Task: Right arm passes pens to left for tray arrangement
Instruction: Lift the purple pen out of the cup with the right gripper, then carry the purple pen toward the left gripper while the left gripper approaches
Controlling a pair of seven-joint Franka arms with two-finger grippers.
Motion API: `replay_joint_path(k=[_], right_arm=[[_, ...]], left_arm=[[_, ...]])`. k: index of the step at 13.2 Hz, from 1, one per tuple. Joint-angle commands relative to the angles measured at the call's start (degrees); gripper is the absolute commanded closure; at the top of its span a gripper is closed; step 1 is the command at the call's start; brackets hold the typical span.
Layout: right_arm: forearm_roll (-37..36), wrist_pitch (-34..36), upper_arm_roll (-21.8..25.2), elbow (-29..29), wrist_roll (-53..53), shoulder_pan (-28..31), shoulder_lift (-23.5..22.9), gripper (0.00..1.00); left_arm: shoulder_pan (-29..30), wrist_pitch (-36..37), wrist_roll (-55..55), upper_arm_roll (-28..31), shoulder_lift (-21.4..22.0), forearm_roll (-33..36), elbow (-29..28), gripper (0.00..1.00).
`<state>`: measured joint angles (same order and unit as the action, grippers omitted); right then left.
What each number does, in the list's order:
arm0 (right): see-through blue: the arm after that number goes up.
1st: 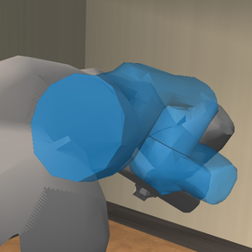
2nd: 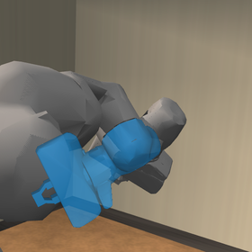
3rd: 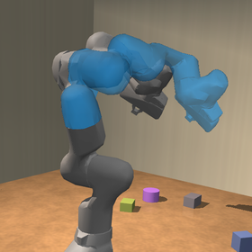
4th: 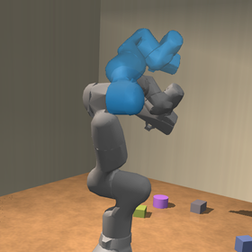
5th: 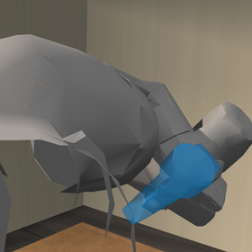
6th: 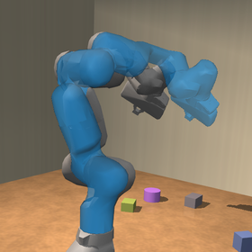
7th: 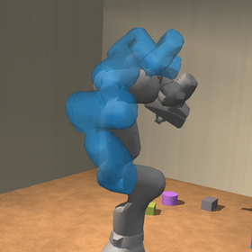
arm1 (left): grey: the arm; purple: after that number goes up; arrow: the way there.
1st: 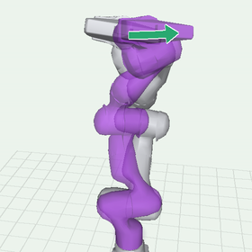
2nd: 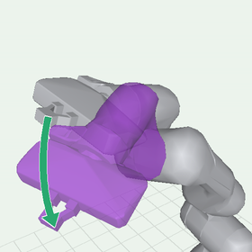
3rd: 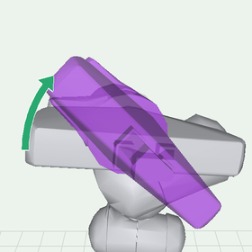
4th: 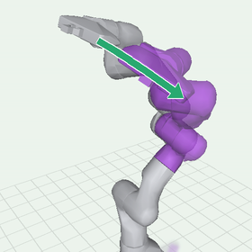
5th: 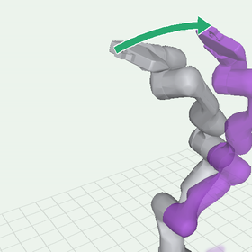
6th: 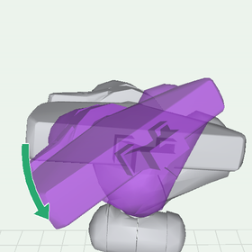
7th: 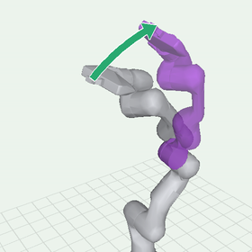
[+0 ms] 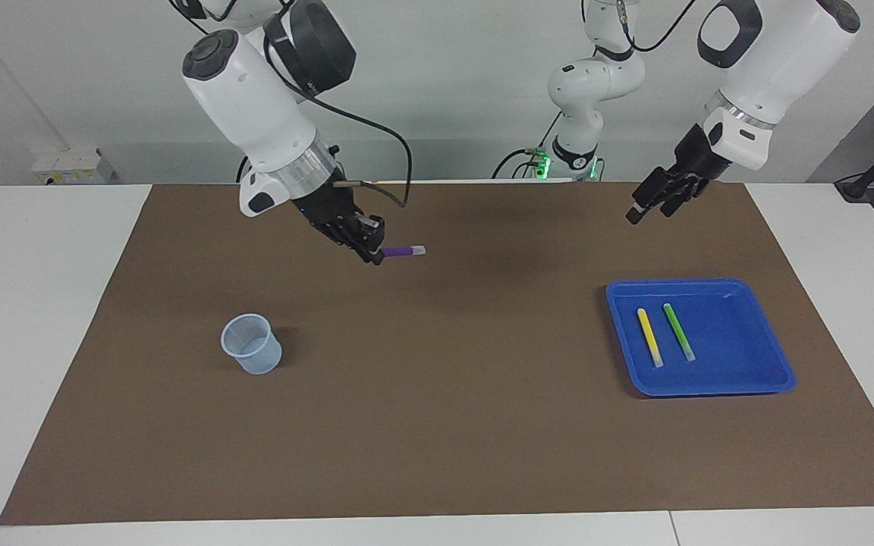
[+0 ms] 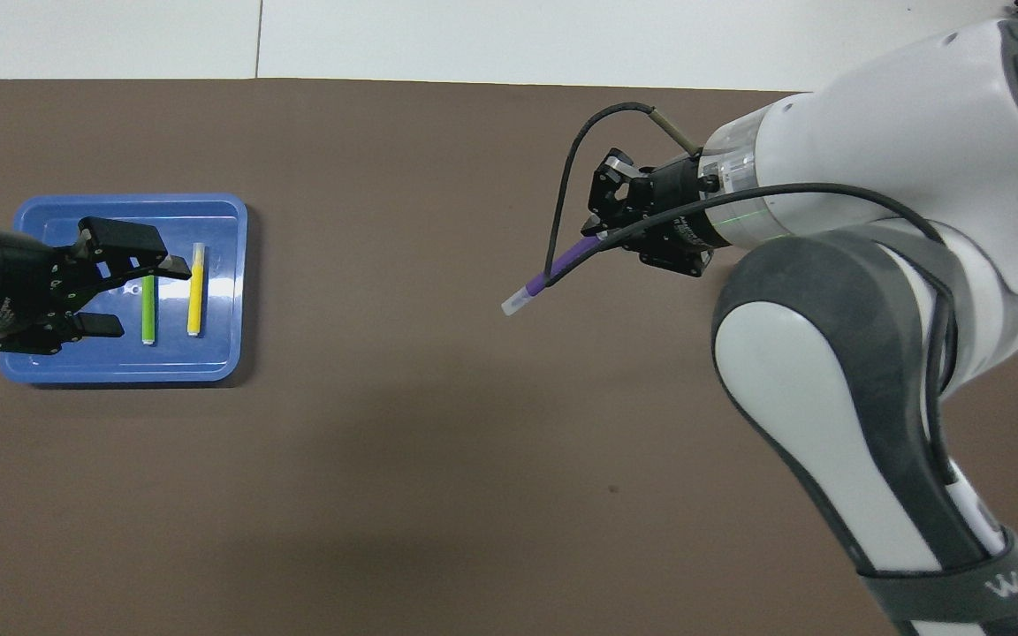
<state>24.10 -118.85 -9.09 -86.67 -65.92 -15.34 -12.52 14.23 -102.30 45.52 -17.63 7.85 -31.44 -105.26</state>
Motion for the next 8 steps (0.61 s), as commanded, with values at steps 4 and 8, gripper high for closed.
replay_joint_path(k=[4,8], right_arm=[[2.8,-8.1,0.0,-2.8,-14.2,-5.1,1.6,1.0],[4.0,-13.7,0.0,-3.9,-21.8,-9.4,1.5,1.0]], left_arm=[[-1.9,-8.8,26.4,-0.1,3.0,-9.3,-4.7,0.0],[-6.3,-13.7,40.8,-0.1,2.3,-9.5,-4.3,0.0]])
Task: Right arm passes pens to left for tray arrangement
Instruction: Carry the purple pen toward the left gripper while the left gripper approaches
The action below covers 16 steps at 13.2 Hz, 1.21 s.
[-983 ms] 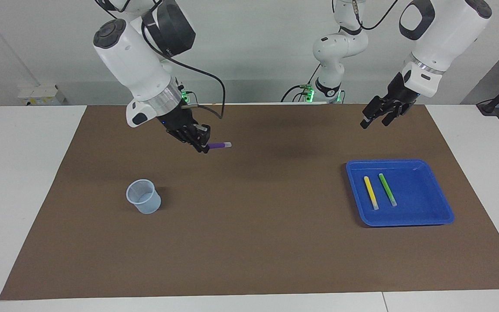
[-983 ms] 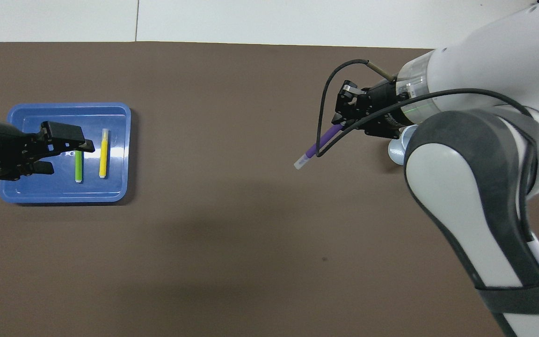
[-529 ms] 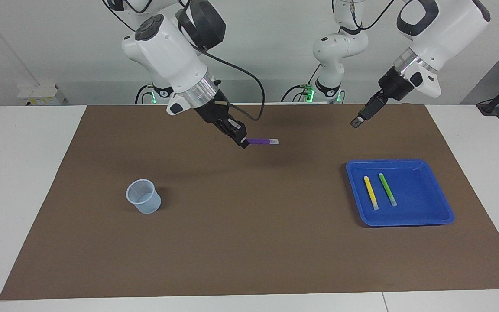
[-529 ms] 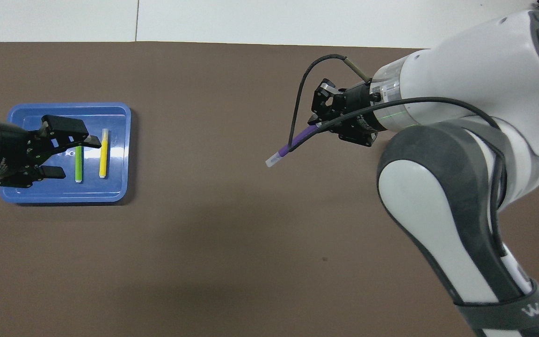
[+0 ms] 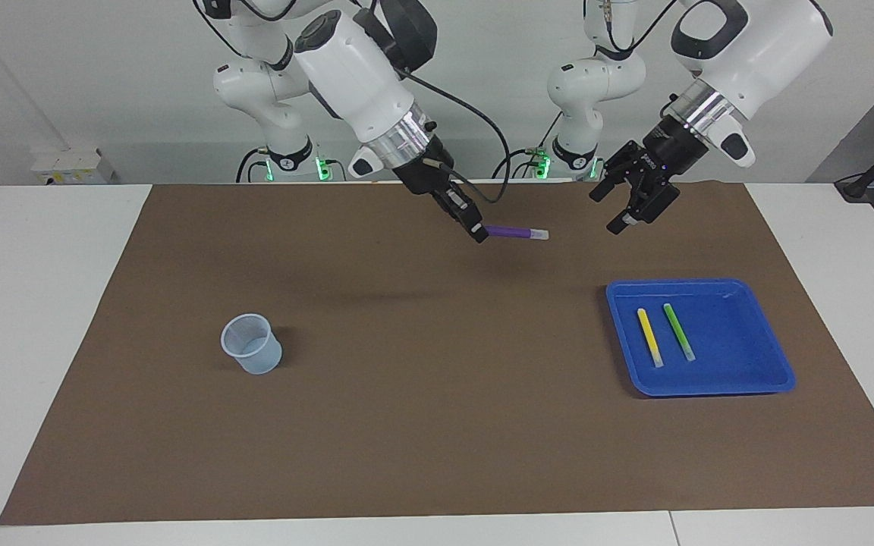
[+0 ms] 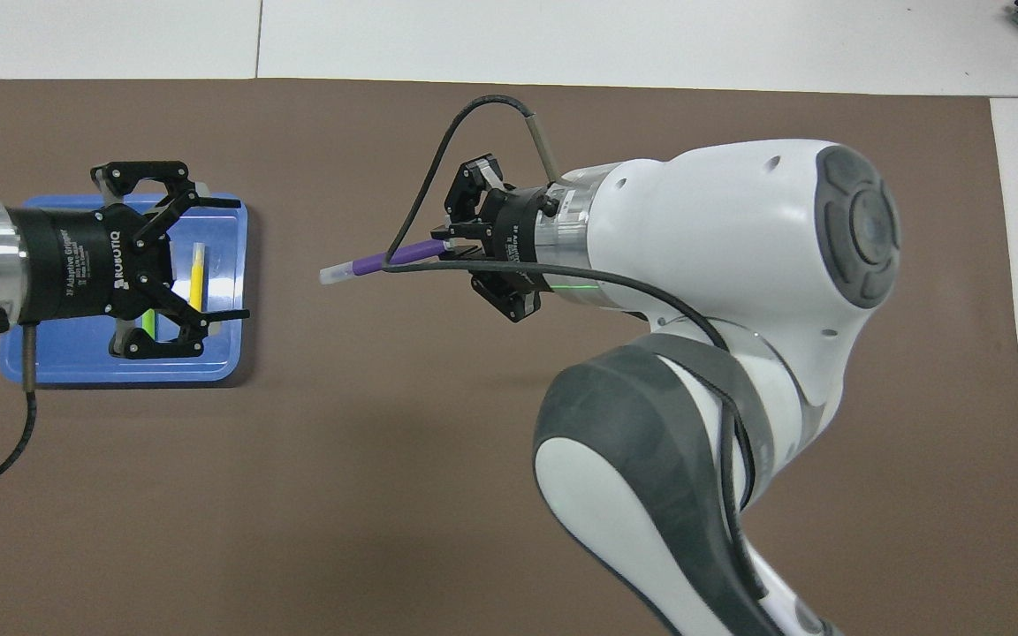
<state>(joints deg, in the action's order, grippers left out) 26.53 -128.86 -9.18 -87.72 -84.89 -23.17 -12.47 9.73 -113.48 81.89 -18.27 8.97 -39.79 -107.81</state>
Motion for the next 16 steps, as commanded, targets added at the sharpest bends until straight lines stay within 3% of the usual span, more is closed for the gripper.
replay_joint_path(k=[1,6,9,13,16], right_arm=[[1.6,-5.8,0.1,-3.3,-4.5,-2.7,1.5,1.0],[1.6,-10.2,0.1,-5.4,-6.3,-4.5,1.4,1.0],[1.6,-10.3,0.1,-5.4,-6.3,-4.4,1.4,1.0],[1.6,-10.3,0.1,-5.4,-6.3,-4.4,1.3,1.0],[1.6,-10.3,0.1,-5.4,-6.2,-4.4,1.4,1.0]], left_arm=[[-2.1,-3.0,5.6,0.4,1.2,-1.2,-1.7,0.0],[-5.3,-4.1,10.2,0.4,1.3,-0.9,-2.3,0.01],[-4.6,-4.5,3.2,0.7,2.6,-0.5,-5.2,0.05],[-5.8,-12.2,2.2,0.4,3.5,-0.3,-8.1,0.05],[-7.1,-16.3,2.1,0.4,4.1,-0.4,-10.7,0.13]])
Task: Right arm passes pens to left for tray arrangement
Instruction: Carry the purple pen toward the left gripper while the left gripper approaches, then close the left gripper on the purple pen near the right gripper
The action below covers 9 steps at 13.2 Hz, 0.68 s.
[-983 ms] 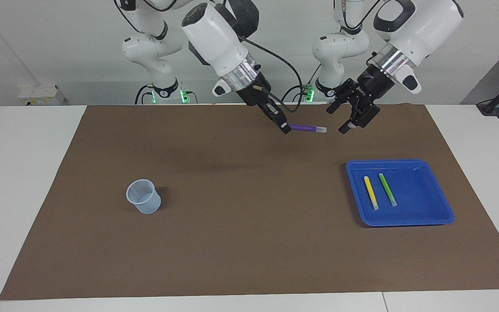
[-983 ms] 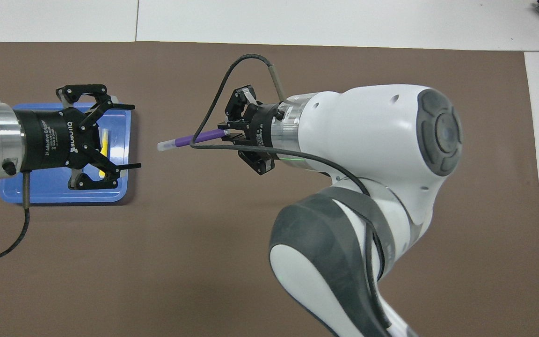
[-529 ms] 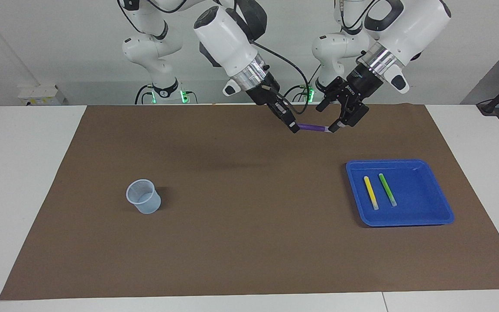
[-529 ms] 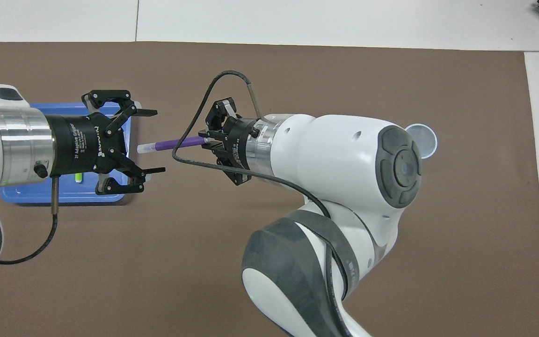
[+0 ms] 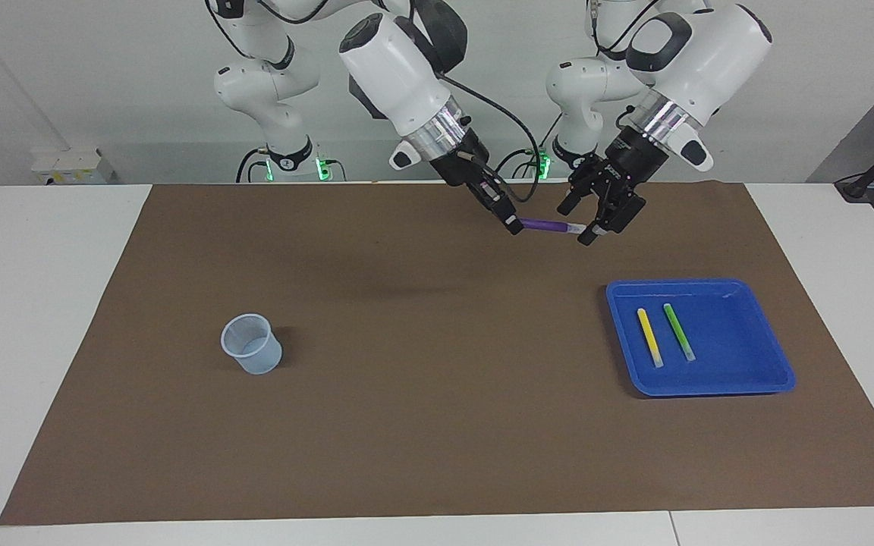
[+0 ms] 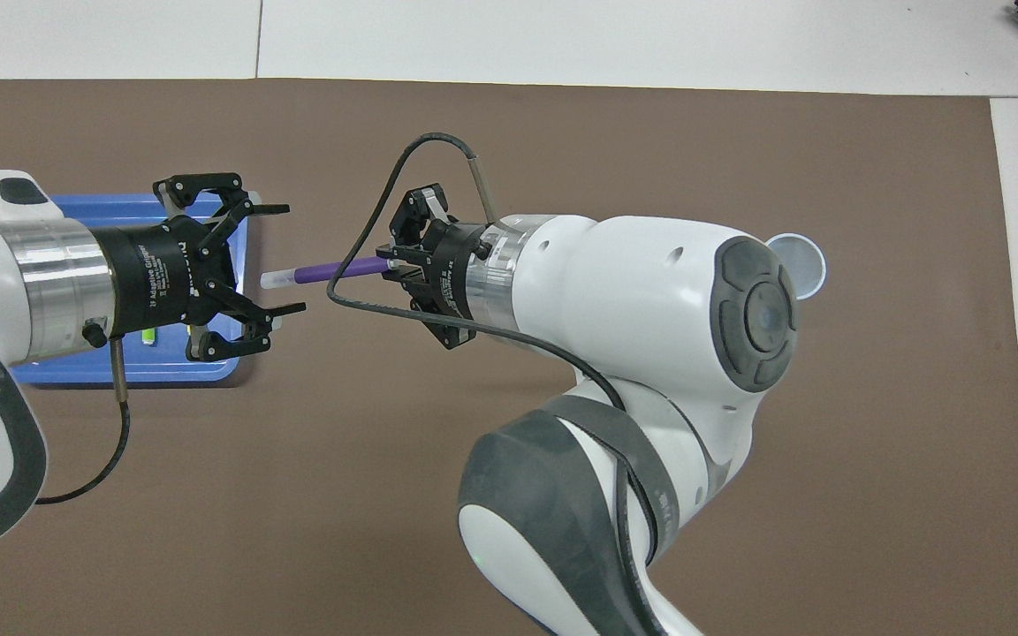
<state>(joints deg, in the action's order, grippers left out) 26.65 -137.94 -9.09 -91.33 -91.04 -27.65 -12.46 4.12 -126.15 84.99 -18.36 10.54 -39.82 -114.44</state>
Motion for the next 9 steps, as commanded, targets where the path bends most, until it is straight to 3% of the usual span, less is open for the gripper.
replay_joint_path(k=[1,2,3,4,9], right_arm=[[1.5,-1.2,0.0,-1.7,0.1,0.1,1.3,1.0],[1.5,-1.2,0.0,-1.7,0.1,0.1,1.4,1.0],[1.5,-1.2,0.0,-1.7,0.1,0.1,1.4,1.0],[1.5,-1.2,0.0,-1.7,0.1,0.1,1.3,1.0],[1.5,-1.2,0.0,-1.7,0.2,0.1,1.3,1.0]], left_arm=[[-1.6,-4.4,-1.1,0.4,2.9,-0.3,-4.6,0.14],[-1.9,-4.5,-1.0,0.4,3.0,-0.4,-4.8,0.21],[-2.0,-4.5,-0.8,0.4,3.1,-0.4,-4.9,0.38],[-2.5,-4.6,-0.5,0.5,3.1,-0.4,-4.8,0.47],[-2.5,-4.4,-0.3,0.4,3.0,-0.4,-4.6,0.72]])
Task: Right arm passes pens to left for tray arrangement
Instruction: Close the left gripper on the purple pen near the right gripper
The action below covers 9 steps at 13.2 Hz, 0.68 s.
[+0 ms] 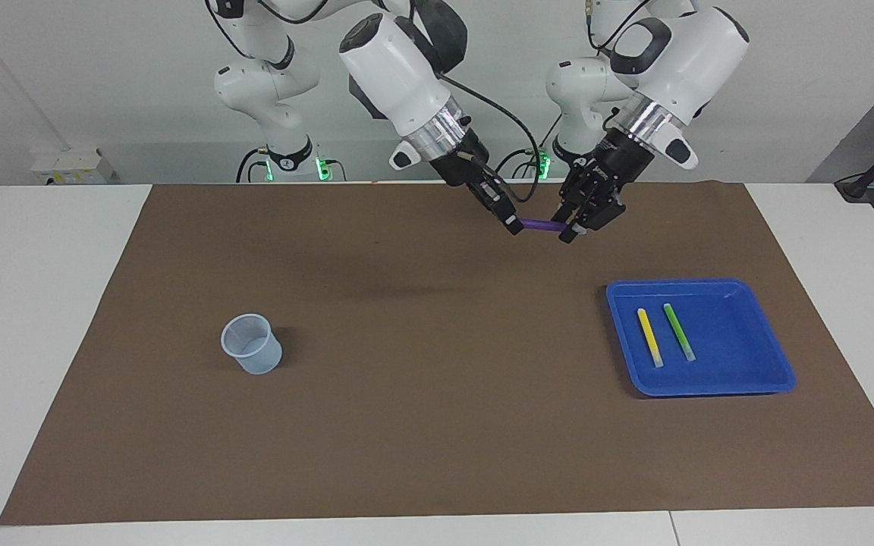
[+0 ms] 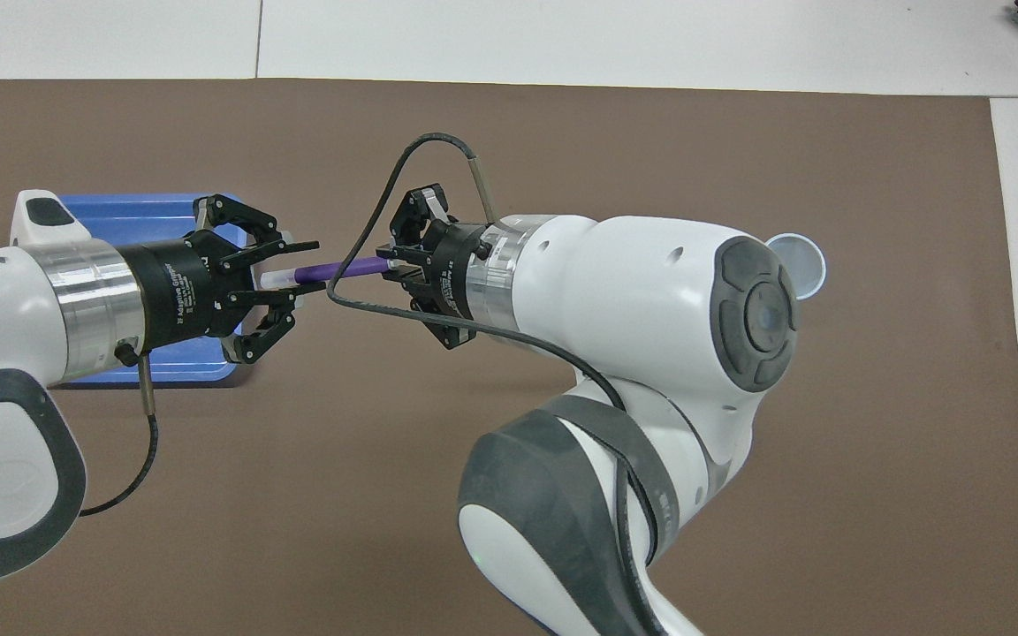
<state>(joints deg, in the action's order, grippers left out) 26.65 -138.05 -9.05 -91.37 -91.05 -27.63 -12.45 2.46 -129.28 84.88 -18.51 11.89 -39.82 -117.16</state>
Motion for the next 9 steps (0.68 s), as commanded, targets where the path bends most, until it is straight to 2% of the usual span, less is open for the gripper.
replay_joint_path(k=[1,2,8,9], right_arm=[[1.5,-1.1,0.0,-1.7,0.2,0.2,1.3,1.0],[1.5,-1.1,0.0,-1.7,0.3,0.3,1.3,1.0],[1.5,-0.9,0.0,-1.7,0.3,0.6,1.3,1.0],[1.5,-0.9,0.0,-1.7,0.4,0.6,1.3,0.75]], left_arm=[[-0.9,-1.2,-0.2,0.6,1.6,-0.4,-1.8,0.89],[-0.9,-1.2,-0.3,0.6,1.6,-0.4,-1.8,1.0],[-0.8,-0.5,-0.4,0.5,1.3,-0.5,-1.1,1.0],[-0.7,-0.5,-0.5,0.6,1.2,-0.5,-1.1,1.0]])
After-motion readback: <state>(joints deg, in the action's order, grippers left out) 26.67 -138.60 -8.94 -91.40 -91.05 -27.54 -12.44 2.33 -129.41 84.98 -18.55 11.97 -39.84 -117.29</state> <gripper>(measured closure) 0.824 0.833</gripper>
